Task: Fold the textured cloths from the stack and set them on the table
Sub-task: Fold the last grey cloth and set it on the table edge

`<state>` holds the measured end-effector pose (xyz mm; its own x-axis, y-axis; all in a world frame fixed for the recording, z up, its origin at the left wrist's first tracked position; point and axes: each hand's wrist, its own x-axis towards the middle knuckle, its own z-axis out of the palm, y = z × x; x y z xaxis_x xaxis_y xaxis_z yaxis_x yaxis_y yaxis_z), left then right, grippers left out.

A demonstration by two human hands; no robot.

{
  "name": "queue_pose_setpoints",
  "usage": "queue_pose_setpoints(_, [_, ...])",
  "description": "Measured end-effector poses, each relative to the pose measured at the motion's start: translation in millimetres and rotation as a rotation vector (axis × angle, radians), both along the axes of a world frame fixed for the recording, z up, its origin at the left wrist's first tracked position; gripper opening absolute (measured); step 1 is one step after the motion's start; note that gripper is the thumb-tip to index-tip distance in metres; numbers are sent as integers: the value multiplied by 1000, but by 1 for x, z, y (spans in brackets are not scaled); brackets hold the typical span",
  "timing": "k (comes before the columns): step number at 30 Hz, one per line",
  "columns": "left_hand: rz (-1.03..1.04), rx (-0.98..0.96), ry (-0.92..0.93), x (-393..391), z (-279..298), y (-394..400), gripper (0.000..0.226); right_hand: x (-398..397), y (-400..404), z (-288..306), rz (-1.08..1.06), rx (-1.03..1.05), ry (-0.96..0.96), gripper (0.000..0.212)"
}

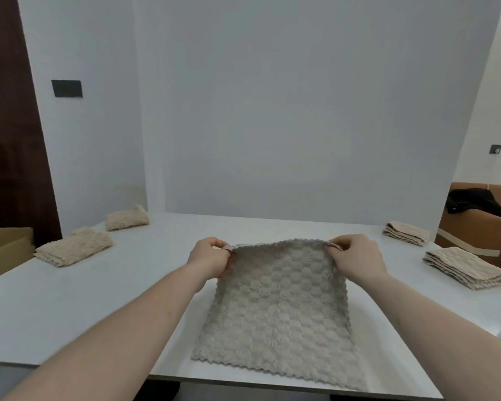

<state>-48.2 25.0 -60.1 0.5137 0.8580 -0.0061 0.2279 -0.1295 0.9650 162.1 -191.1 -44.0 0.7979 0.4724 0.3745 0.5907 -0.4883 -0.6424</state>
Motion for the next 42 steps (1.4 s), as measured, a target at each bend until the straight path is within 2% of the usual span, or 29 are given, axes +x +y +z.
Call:
queue_pose_setpoints(7, [-31,-24,-10,5,-20,16,12,5,6,-18,57,70,-23,27])
queue_pose_setpoints(12, [-56,45,-22,-13,-29,9,11,-5,-13,-20,103,119,38,24])
queue_pose_setpoints(17, [-90,156,-11,-43,-29,-8,12,-28,-40,-20,183,95,-4,19])
queue_pose_setpoints(32, [-211,535,322,-120,-49,-63,13,-94,-107,-56,259,-198,-39,17])
queue_pose_setpoints(37, [-262,565,446,-130,-48,-73,16,-100,-119,-66,252,-284,-30,8])
queue_pose_setpoints(39, [-211,575,440,-128,-42,-77,14,-101,-120,-64,232,-273,-9,8])
queue_pose_setpoints(42, [-165,666,322,-114,-30,-88,14,-97,-113,-61,163,-123,36,13])
